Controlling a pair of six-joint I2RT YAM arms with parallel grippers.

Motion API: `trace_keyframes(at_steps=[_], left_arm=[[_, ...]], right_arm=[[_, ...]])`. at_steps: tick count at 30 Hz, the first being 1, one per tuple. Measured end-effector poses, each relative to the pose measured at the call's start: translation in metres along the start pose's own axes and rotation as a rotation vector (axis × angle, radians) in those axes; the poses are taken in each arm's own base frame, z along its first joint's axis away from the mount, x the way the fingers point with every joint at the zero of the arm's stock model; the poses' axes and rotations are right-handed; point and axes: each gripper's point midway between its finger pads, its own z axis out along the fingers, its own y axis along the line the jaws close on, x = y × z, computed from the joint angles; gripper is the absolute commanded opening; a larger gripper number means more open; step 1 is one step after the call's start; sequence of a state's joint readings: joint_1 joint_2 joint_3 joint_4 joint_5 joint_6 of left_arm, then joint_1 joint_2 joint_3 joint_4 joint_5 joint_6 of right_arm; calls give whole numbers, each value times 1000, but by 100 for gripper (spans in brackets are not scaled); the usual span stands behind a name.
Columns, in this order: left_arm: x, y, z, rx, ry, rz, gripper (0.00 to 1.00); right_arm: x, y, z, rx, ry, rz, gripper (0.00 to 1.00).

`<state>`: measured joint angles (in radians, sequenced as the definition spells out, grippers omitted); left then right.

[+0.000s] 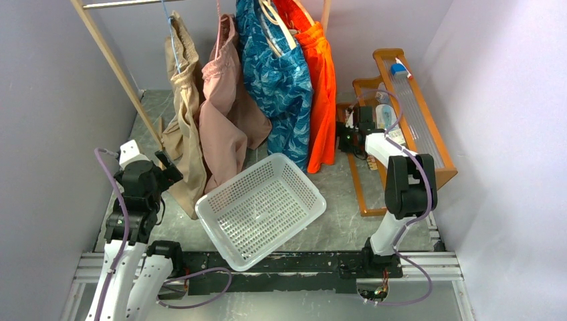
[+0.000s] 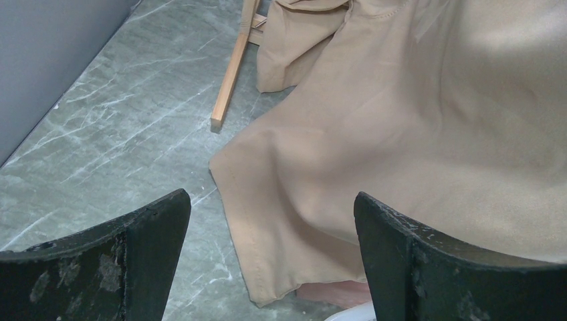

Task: Remove the shorts from the hanger
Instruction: Move the distractor to the center of the board.

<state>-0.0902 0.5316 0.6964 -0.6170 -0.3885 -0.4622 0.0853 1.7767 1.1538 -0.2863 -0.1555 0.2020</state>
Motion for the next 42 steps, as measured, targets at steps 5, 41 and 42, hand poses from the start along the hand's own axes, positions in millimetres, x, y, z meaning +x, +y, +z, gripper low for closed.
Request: trace_keyframes(at_steps=[5, 41, 42], left_arm=[[2, -1, 1, 3, 10, 6, 95], [3, -3, 1, 14, 15, 9, 95], [3, -3, 1, 14, 15, 9, 96]], right_arm=[[24, -10, 3, 45, 43, 18, 74], [-11, -36, 37, 159, -24, 88, 74], [-18, -35, 44, 160, -29, 82, 74]])
